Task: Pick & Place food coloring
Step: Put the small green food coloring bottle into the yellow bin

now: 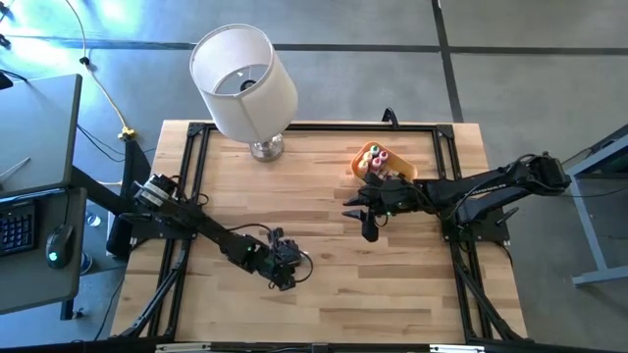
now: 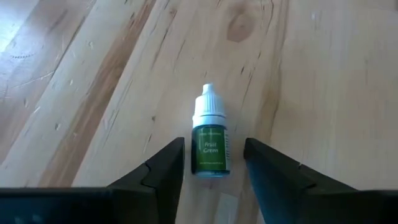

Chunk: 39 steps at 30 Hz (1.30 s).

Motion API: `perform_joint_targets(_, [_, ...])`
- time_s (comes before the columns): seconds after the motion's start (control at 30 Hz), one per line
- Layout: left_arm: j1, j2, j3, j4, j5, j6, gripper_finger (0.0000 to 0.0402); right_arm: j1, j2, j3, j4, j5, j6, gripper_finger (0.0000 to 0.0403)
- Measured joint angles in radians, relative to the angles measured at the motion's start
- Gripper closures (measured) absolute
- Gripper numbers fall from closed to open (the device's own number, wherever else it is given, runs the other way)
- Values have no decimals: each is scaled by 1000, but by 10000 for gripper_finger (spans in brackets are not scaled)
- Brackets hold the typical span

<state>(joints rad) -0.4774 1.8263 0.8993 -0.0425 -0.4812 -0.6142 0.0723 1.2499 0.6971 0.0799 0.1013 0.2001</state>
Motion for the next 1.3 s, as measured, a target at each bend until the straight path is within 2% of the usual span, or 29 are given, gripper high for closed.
perform_joint_targets(0.2, [0,2,0,2,-3,5,292,1,-15,10,-12,-6,18,274])
perform_joint_targets(0.37, [38,2,-1,17,-14,21,343,1,-98,29,-93,-18,27,274])
perform_joint_targets(0.5, [99,0,12,97,-24,125,347,2,-214,29,-259,-60,30,274])
perform_joint_targets(0.6, [170,-2,53,169,-14,241,336,8,-329,29,-399,-48,71,274])
perform_joint_targets(0.73, [311,-2,124,311,126,401,329,41,-484,29,-496,65,106,274])
perform_joint_targets(0.83, [422,29,196,406,275,451,329,77,-577,29,-542,190,108,275])
perform_joint_targets(0.93, [515,99,300,434,379,480,329,106,-643,29,-603,297,106,275])
perform_joint_targets(1.03, [574,204,434,437,403,480,328,123,-685,29,-665,361,106,275])
perform_joint_targets(1.17, [605,360,626,423,419,511,328,126,-716,28,-725,382,106,275])
perform_joint_targets(1.3, [615,475,800,328,405,504,328,126,-724,28,-735,399,98,275])
